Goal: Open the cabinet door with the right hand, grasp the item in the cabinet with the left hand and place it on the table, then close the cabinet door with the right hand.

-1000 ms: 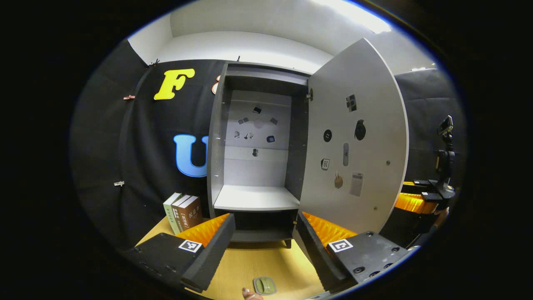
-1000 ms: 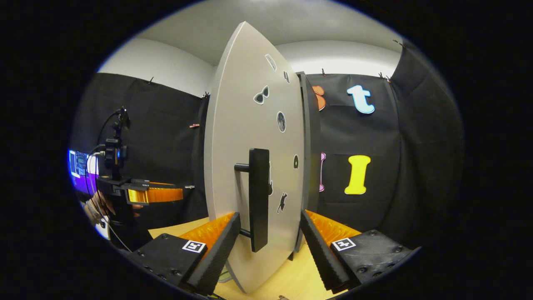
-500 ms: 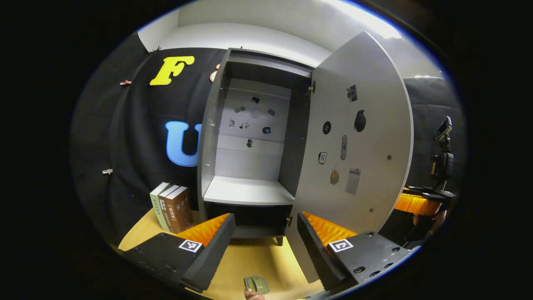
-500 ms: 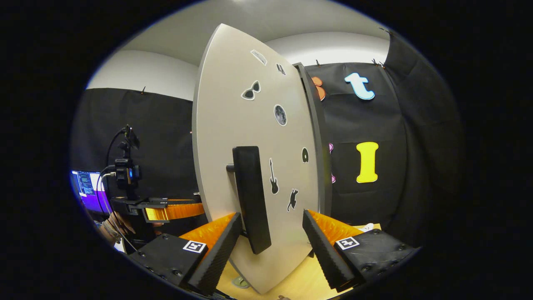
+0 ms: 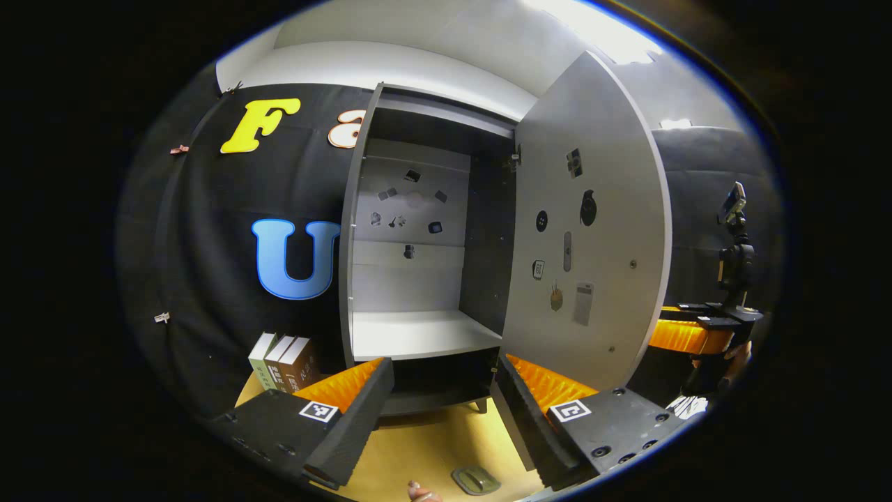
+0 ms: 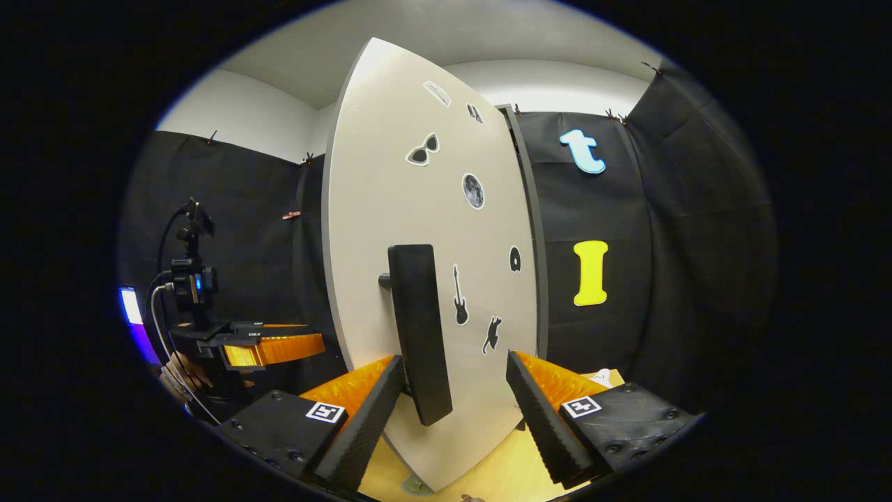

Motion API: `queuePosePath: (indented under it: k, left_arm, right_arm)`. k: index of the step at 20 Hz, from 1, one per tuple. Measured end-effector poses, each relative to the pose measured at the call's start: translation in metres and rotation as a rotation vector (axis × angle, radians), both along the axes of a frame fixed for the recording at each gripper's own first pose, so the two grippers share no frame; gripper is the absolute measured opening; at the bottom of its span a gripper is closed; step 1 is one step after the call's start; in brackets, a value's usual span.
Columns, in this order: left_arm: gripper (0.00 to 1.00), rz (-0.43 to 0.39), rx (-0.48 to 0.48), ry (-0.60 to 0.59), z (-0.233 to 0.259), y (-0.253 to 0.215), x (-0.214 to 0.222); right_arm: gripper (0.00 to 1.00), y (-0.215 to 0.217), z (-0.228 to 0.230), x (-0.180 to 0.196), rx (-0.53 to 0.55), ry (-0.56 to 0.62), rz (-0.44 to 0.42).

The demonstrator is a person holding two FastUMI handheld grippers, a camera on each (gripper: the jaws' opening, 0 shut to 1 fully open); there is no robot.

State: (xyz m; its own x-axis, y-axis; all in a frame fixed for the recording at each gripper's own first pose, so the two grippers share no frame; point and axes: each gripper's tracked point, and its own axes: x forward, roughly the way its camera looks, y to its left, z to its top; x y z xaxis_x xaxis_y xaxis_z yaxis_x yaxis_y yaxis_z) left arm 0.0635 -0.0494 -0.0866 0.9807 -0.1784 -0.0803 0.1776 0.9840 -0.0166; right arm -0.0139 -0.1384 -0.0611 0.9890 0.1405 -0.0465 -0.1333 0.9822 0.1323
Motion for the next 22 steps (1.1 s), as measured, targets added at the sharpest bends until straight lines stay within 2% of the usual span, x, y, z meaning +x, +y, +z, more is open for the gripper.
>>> queuePosePath:
  k: [2, 3, 6, 8, 10, 13, 14, 15, 16, 18, 22]
  left_arm:
    - [0.97, -0.006, -0.003, -0.014, 0.004, 0.014, -0.004]
    - [0.94, -0.008, -0.008, -0.019, 0.006, 0.022, -0.006]
    - [0.96, 0.004, -0.003, -0.025, 0.006, 0.046, -0.015]
    - [0.95, 0.029, 0.024, -0.021, 0.006, 0.063, -0.022]
    - [0.95, 0.059, 0.043, -0.030, 0.009, 0.075, -0.025]
    - [0.94, 0.069, 0.010, -0.056, 0.018, 0.072, -0.030]
    - [0.92, 0.068, -0.004, -0.067, 0.022, 0.069, -0.030]
    - [0.96, 0.072, -0.010, -0.073, 0.024, 0.067, -0.030]
    - [0.94, 0.085, -0.009, -0.078, 0.027, 0.064, -0.029]
    - [0.97, 0.101, 0.003, -0.093, 0.030, 0.056, -0.027]
    - [0.94, 0.090, -0.005, -0.121, 0.039, 0.024, -0.021]
  right_arm:
    - [0.97, 0.017, -0.006, 0.012, 0.008, 0.005, -0.029]
    - [0.97, 0.027, -0.009, 0.020, 0.011, 0.009, -0.040]
    - [0.97, 0.056, -0.015, 0.041, 0.020, 0.013, -0.043]
    - [0.98, 0.093, -0.012, 0.042, 0.015, 0.001, 0.022]
    - [0.98, 0.109, -0.008, 0.036, -0.038, -0.012, 0.063]
    - [0.98, 0.102, -0.013, 0.026, -0.108, -0.010, 0.059]
    - [0.98, 0.094, -0.012, 0.024, -0.121, -0.015, 0.037]
    - [0.98, 0.085, -0.013, 0.023, -0.125, -0.013, 0.013]
    - [0.98, 0.076, -0.017, 0.023, -0.125, -0.002, -0.012]
    - [0.98, 0.059, -0.018, 0.020, -0.118, 0.008, -0.050]
    - [0.98, 0.027, 0.005, 0.016, -0.128, -0.058, -0.125]
